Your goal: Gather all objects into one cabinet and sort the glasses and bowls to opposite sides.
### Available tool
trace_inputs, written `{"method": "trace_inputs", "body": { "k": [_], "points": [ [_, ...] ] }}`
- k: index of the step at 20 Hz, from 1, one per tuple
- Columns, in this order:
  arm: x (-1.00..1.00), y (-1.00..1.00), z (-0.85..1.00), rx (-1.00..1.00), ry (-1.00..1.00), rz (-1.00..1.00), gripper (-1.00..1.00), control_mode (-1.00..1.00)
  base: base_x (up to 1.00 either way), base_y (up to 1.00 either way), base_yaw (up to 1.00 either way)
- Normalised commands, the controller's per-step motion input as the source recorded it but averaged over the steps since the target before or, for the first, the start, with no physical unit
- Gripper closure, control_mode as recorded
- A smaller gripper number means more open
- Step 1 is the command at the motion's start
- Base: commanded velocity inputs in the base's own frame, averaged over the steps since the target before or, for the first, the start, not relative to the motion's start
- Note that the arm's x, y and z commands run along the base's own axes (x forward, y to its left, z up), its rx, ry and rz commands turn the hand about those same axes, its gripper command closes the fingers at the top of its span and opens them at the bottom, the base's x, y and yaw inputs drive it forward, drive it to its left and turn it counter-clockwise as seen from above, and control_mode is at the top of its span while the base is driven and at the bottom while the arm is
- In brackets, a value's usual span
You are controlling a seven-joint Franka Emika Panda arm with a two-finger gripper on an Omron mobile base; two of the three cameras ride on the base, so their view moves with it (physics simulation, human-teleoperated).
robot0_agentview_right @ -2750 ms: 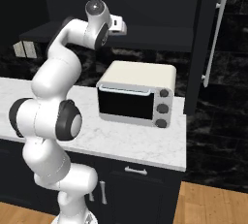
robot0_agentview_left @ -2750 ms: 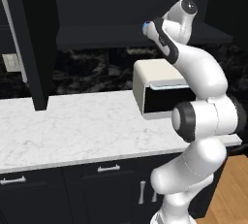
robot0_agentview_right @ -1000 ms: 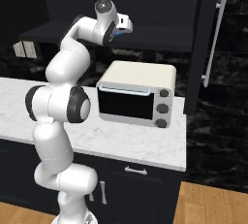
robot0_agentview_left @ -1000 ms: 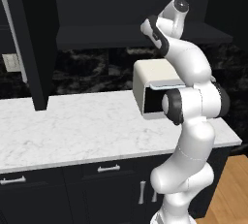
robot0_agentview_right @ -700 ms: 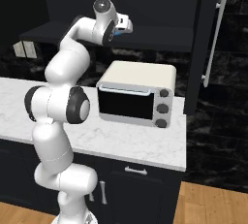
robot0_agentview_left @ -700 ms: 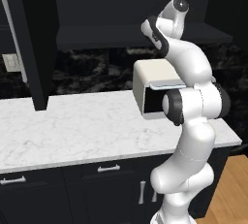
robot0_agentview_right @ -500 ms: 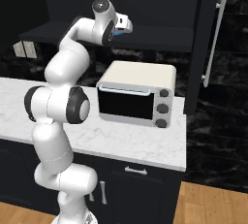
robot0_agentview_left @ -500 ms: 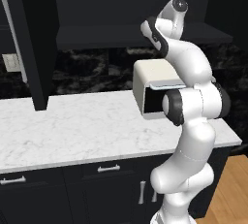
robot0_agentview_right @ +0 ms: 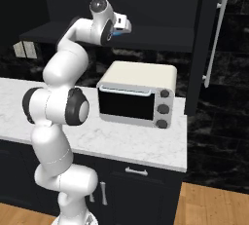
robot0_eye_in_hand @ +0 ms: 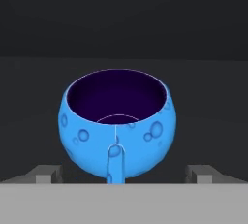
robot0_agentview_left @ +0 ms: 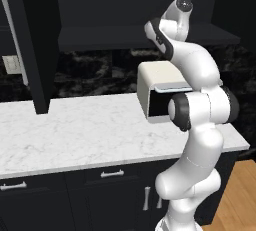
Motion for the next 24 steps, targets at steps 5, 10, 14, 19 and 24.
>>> {"method": "trace_inputs", "body": {
  "k": [5,10,14,19,24],
  "points": [
    [0.00,0.01,0.00,0.00,0.00,0.00,-1.00,-1.00,0.00,0.00,0.00],
    [0.00,0.00,-0.04,0.00,0.00,0.00,1.00,-1.00,0.00,0.00,0.00],
    [0.00,0.00,0.00,0.00,-0.01,0.00,1.00,-1.00,0.00,0.00,0.00],
    [-0.04,0.00,0.00,0.00,-0.03,0.00,1.00,-1.00,0.00,0.00,0.00],
    [0.00,0.00,-0.01,0.00,-0.03,0.00,1.00,-1.00,0.00,0.00,0.00]
  ]
}}
